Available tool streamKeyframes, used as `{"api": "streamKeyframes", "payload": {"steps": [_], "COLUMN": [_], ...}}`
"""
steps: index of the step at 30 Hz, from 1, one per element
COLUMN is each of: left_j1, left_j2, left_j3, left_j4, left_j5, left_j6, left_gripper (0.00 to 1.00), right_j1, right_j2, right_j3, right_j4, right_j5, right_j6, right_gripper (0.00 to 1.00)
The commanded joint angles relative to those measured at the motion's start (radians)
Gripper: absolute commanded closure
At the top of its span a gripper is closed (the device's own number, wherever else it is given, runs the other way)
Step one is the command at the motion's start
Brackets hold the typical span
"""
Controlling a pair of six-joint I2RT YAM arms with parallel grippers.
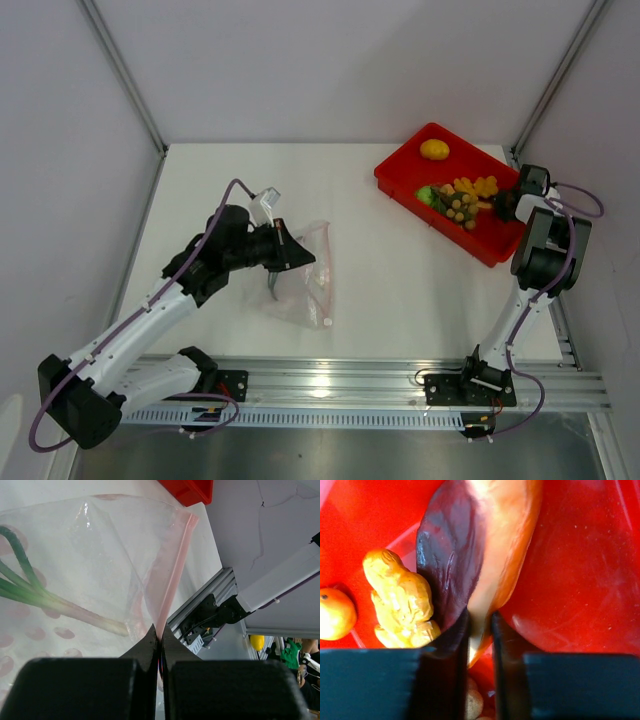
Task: Place the food in the zip-top bag and seal the zipper
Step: Pick up the fake food from the bin.
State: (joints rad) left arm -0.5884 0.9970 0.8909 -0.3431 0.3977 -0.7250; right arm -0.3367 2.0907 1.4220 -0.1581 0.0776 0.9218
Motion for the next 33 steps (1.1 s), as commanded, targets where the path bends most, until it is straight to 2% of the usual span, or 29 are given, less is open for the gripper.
{"api": "streamKeyframes", "payload": {"steps": [1,3,5,21,25,29,33], "left_j1": [0.007,0.006,0.007,0.012,0.012,0.012,0.012], "left_j2": [0.005,0.003,0.003,0.022,0.017,0.005,-0.038], "left_j3": [-0.004,-0.006,-0.006,0.04,0.042,0.036,0.016], "left_j4": [0.038,0.039,0.036,0.0,0.024,0.03,0.036], "left_j5": [0.023,0.026,0.026,0.118,0.156,0.174,0.158], "left_j6": [0.013,0.009,0.007,-0.082,-0.123,-0.155,-0.183], "left_gripper": [0.99,1.0,0.99,0.99,1.0,0.99,0.99], "right_j1": [-0.007,-0.002,0.01,0.073,0.079,0.091,0.168], "right_j2": [0.008,-0.018,-0.067,-0.454,-0.515,-0.549,-0.52], "right_j3": [0.011,-0.015,-0.032,-0.072,-0.08,-0.092,-0.089], "right_j4": [0.02,0.041,0.043,-0.123,-0.178,-0.181,-0.143], "right_j5": [0.019,0.027,0.045,0.382,0.471,0.491,0.628], "right_j6": [0.005,-0.012,-0.043,-0.302,-0.363,-0.42,-0.526], "right_gripper": [0.89,0.97,1.0,1.0,1.0,1.0,1.0]}}
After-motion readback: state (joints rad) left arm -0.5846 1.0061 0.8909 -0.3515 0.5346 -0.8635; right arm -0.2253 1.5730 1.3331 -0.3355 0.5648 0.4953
